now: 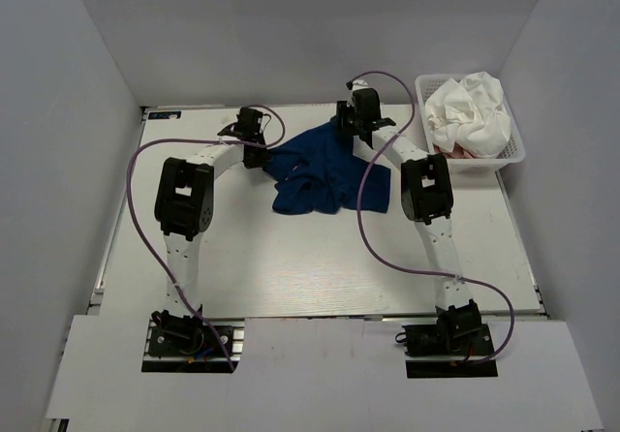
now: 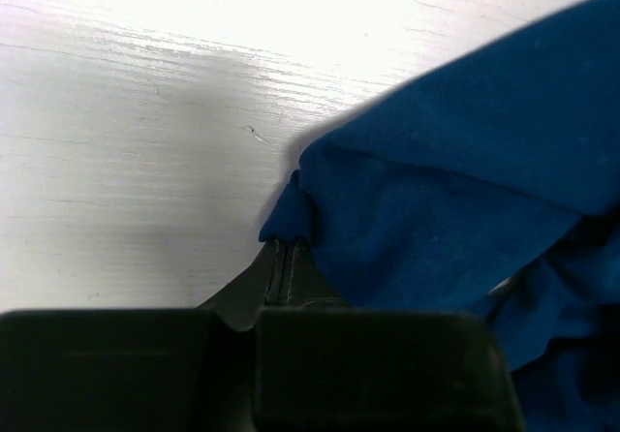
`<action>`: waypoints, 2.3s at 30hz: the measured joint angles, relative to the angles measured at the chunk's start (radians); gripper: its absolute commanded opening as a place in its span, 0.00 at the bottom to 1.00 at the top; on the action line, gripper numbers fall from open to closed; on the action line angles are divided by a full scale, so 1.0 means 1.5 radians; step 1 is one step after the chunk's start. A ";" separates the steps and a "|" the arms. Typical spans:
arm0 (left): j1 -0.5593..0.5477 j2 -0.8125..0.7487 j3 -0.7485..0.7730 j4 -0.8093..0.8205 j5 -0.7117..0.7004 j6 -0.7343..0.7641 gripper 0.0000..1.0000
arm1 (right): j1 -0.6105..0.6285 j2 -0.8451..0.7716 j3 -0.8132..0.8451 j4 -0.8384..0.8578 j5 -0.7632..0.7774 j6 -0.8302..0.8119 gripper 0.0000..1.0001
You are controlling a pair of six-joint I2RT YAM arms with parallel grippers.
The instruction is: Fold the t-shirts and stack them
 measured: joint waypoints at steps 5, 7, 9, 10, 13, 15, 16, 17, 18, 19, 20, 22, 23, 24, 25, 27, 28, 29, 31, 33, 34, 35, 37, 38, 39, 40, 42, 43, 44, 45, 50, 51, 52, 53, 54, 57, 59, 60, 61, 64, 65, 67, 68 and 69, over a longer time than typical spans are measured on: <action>0.000 -0.007 -0.003 -0.001 -0.015 0.015 0.00 | 0.001 0.002 0.000 -0.004 0.010 0.006 0.00; 0.000 -0.016 -0.004 -0.003 -0.023 0.020 0.00 | 0.001 -0.010 -0.017 -0.001 0.021 -0.007 0.00; 0.000 -0.034 -0.006 -0.003 -0.031 0.022 0.00 | 0.000 -0.052 -0.078 0.009 0.026 -0.022 0.00; 0.000 -0.049 -0.010 -0.003 -0.036 0.023 0.00 | 0.000 -0.086 -0.129 0.020 0.028 -0.032 0.00; -0.002 -0.118 -0.031 0.003 -0.047 0.023 0.00 | 0.000 -0.217 -0.263 0.044 0.035 -0.069 0.00; -0.004 -0.188 -0.065 0.015 -0.046 0.021 0.00 | 0.000 -0.321 -0.339 0.058 0.034 -0.090 0.00; -0.005 -0.225 -0.083 0.025 -0.044 0.021 0.00 | 0.000 -0.373 -0.366 0.065 0.033 -0.097 0.00; -0.006 -0.271 -0.109 0.041 -0.041 0.021 0.00 | 0.000 -0.435 -0.400 0.082 0.030 -0.105 0.00; -0.009 -0.320 -0.132 0.049 -0.040 0.021 0.00 | 0.001 -0.498 -0.430 0.092 0.026 -0.110 0.00; -0.010 -0.365 -0.150 0.058 -0.038 0.020 0.00 | 0.003 -0.560 -0.456 0.108 0.024 -0.115 0.00; -0.011 -0.407 -0.163 0.066 -0.037 0.019 0.00 | 0.003 -0.619 -0.479 0.127 0.025 -0.121 0.00; -0.014 -0.495 -0.185 0.079 -0.034 0.019 0.00 | 0.004 -0.723 -0.525 0.161 0.026 -0.127 0.00; -0.016 -0.539 -0.192 0.086 -0.033 0.019 0.00 | 0.004 -0.777 -0.547 0.174 0.027 -0.131 0.00; -0.017 -0.584 -0.199 0.091 -0.032 0.019 0.00 | 0.004 -0.823 -0.567 0.180 0.026 -0.135 0.00; -0.017 -0.625 -0.204 0.095 -0.031 0.019 0.00 | 0.004 -0.862 -0.580 0.182 0.023 -0.136 0.00; -0.017 -0.712 -0.206 0.108 -0.030 0.020 0.00 | 0.004 -0.937 -0.600 0.176 0.007 -0.138 0.00; -0.017 -0.747 -0.207 0.113 -0.029 0.021 0.00 | 0.004 -0.965 -0.603 0.171 -0.002 -0.139 0.00; -0.018 -0.789 -0.207 0.118 -0.028 0.022 0.00 | 0.004 -0.994 -0.604 0.165 -0.019 -0.139 0.00; -0.018 -0.862 -0.207 0.125 -0.024 0.024 0.00 | 0.004 -1.054 -0.604 0.150 -0.059 -0.137 0.00; -0.017 -0.924 -0.207 0.135 -0.021 0.026 0.00 | 0.004 -1.111 -0.604 0.142 -0.102 -0.134 0.00; -0.016 -0.950 -0.206 0.144 -0.016 0.027 0.00 | 0.004 -1.130 -0.601 0.137 -0.121 -0.132 0.00; -0.014 -0.971 -0.203 0.149 -0.013 0.029 0.00 | 0.004 -1.146 -0.595 0.131 -0.138 -0.130 0.00; -0.013 -0.997 -0.191 0.156 -0.009 0.030 0.00 | 0.005 -1.168 -0.578 0.127 -0.164 -0.123 0.00; -0.013 -1.004 -0.185 0.157 -0.009 0.030 0.00 | 0.005 -1.171 -0.567 0.126 -0.174 -0.119 0.00; -0.013 -1.005 -0.180 0.159 -0.010 0.030 0.00 | 0.004 -1.169 -0.554 0.124 -0.181 -0.115 0.00; -0.013 -1.004 -0.177 0.159 -0.012 0.030 0.00 | 0.004 -1.162 -0.545 0.124 -0.185 -0.111 0.00; -0.012 -0.992 -0.178 0.154 -0.030 0.027 0.00 | 0.004 -1.138 -0.537 0.124 -0.187 -0.104 0.00; -0.012 -0.979 -0.179 0.151 -0.046 0.024 0.00 | 0.005 -1.118 -0.535 0.124 -0.186 -0.102 0.00; -0.012 -0.964 -0.181 0.148 -0.066 0.021 0.00 | 0.004 -1.094 -0.532 0.124 -0.182 -0.101 0.00; -0.012 -0.944 -0.184 0.141 -0.091 0.015 0.00 | 0.004 -1.057 -0.526 0.124 -0.176 -0.099 0.00; -0.006 -0.805 -0.243 0.100 -0.257 -0.024 0.00 | 0.004 -0.798 -0.459 0.119 -0.148 -0.102 0.00; -0.004 -0.775 -0.260 0.087 -0.284 -0.037 0.05 | 0.003 -0.726 -0.442 0.109 -0.145 -0.104 0.00; 0.000 -0.733 -0.276 0.065 -0.307 -0.056 0.14 | 0.002 -0.666 -0.422 0.095 -0.143 -0.104 0.05; 0.004 -0.687 -0.289 0.036 -0.321 -0.075 0.27 | 0.000 -0.596 -0.396 0.077 -0.143 -0.104 0.19; 0.008 -0.640 -0.302 0.006 -0.327 -0.096 0.46 | -0.001 -0.535 -0.368 0.052 -0.143 -0.102 0.90; 0.019 -0.520 -0.336 -0.071 -0.316 -0.146 1.00 | -0.004 -0.352 -0.268 -0.049 -0.140 -0.101 0.90; 0.025 -0.477 -0.348 -0.119 -0.304 -0.165 1.00 | -0.004 -0.268 -0.203 -0.139 -0.127 -0.096 0.90; 0.027 -0.467 -0.350 -0.138 -0.300 -0.172 1.00 | -0.004 -0.246 -0.187 -0.166 -0.120 -0.094 0.90; 0.028 -0.466 -0.350 -0.151 -0.296 -0.178 1.00 | -0.004 -0.240 -0.189 -0.185 -0.114 -0.091 0.90; 0.031 -0.495 -0.350 -0.151 -0.279 -0.181 1.00 | -0.003 -0.287 -0.253 -0.199 -0.099 -0.081 0.90; 0.031 -0.509 -0.350 -0.143 -0.271 -0.178 1.00 | -0.001 -0.319 -0.292 -0.184 -0.096 -0.078 0.90; 0.031 -0.541 -0.352 -0.111 -0.248 -0.170 1.00 | 0.004 -0.419 -0.398 -0.160 -0.092 -0.068 0.90; 0.031 -0.551 -0.353 -0.099 -0.239 -0.164 1.00 | 0.008 -0.462 -0.437 -0.150 -0.090 -0.064 0.90; 0.031 -0.559 -0.353 -0.083 -0.228 -0.158 1.00 | 0.014 -0.507 -0.478 -0.139 -0.090 -0.060 0.90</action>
